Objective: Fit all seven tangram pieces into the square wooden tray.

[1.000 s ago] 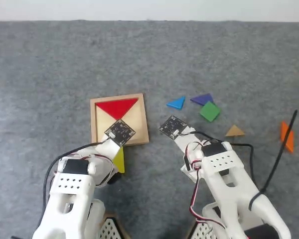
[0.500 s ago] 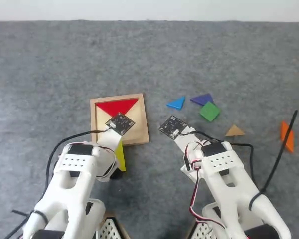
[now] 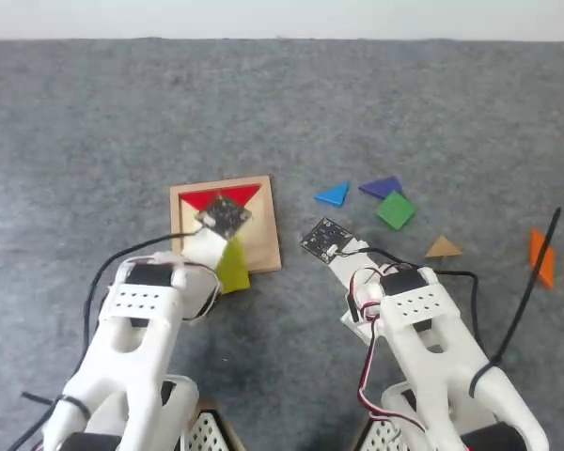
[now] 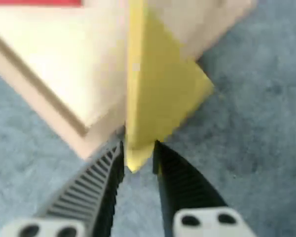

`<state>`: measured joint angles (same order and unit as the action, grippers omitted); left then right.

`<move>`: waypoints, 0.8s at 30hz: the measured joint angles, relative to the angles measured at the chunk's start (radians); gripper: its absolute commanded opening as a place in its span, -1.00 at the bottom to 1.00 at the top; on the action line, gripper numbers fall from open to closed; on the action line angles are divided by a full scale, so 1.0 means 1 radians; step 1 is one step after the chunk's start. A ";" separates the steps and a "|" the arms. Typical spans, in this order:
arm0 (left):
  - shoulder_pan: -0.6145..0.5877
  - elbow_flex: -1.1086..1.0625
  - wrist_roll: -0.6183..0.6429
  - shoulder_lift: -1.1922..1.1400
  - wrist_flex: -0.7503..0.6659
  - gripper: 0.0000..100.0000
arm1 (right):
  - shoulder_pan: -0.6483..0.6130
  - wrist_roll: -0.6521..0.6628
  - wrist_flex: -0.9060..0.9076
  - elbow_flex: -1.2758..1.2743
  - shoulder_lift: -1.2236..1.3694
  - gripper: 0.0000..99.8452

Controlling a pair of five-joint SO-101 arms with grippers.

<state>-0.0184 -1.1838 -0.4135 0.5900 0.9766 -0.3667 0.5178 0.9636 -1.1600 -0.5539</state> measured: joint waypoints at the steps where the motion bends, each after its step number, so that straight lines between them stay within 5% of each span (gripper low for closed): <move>1: -0.002 0.014 0.011 0.000 -0.003 -0.82 | 0.000 0.000 0.000 0.000 0.000 -0.35; 11: -0.002 0.074 0.077 0.000 -0.006 -0.82 | 0.000 0.000 0.000 -0.003 0.000 -0.35; 19: 0.048 0.031 0.011 0.005 0.021 -0.82 | 0.000 0.000 0.000 -0.003 0.000 -0.35; 24: 0.095 -0.043 -0.008 0.198 0.087 -0.79 | 0.000 0.000 0.000 -0.003 0.000 -0.35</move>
<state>0.0767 -1.2267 -0.4212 0.7879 1.0641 -0.3667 0.5178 0.9636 -1.1630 -0.5539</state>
